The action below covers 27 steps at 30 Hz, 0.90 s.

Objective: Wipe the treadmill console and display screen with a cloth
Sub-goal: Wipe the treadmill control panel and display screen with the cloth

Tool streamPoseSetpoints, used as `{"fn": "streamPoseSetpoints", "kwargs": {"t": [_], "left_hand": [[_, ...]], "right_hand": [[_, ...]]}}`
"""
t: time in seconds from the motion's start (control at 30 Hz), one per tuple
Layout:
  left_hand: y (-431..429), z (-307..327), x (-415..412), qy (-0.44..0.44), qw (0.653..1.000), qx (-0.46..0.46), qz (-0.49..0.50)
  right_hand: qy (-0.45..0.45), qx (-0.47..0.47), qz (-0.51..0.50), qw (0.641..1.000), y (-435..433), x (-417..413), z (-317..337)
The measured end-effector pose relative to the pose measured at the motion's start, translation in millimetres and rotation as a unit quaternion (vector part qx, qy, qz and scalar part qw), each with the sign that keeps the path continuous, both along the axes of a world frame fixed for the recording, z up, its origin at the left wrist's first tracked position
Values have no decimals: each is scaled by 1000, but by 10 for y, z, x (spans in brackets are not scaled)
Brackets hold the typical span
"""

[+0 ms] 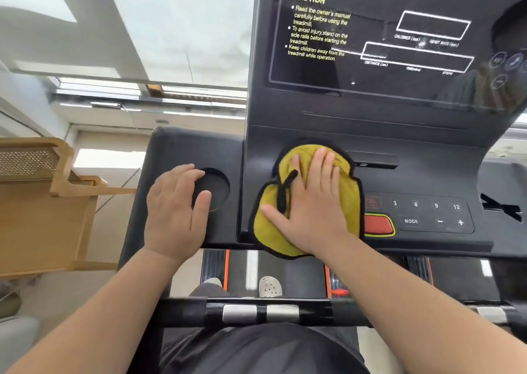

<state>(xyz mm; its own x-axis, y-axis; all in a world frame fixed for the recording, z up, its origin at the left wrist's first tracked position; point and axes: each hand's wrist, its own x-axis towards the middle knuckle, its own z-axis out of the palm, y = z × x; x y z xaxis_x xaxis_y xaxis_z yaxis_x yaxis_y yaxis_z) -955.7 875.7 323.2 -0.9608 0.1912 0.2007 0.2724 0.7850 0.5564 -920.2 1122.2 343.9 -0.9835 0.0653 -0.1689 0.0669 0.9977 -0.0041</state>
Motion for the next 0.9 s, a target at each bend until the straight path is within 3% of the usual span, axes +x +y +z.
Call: {"fn": "streamPoseSetpoints", "kwargs": {"t": [0.27, 0.47, 0.6, 0.67, 0.73, 0.9], "left_hand": [[1, -12, -7, 11, 1000, 0, -9], [-3, -11, -20, 6, 1000, -3, -17], [2, -12, -19, 3, 1000, -9, -16], [17, 2, -17, 0, 1000, -14, -18], [34, 26, -7, 1, 1000, -19, -20], [214, 129, 43, 24, 999, -11, -35]], "right_hand": [[18, -31, 224, 974, -282, 225, -120], [10, 18, 184, 983, 461, 813, -213], [-2, 10, 4, 1000, 535, 582, -125], [2, 4, -40, 999, 336, 391, -96], [1, -9, -27, 1000, 104, 244, -83], [4, -32, 136, 990, -135, 251, -105]]}}
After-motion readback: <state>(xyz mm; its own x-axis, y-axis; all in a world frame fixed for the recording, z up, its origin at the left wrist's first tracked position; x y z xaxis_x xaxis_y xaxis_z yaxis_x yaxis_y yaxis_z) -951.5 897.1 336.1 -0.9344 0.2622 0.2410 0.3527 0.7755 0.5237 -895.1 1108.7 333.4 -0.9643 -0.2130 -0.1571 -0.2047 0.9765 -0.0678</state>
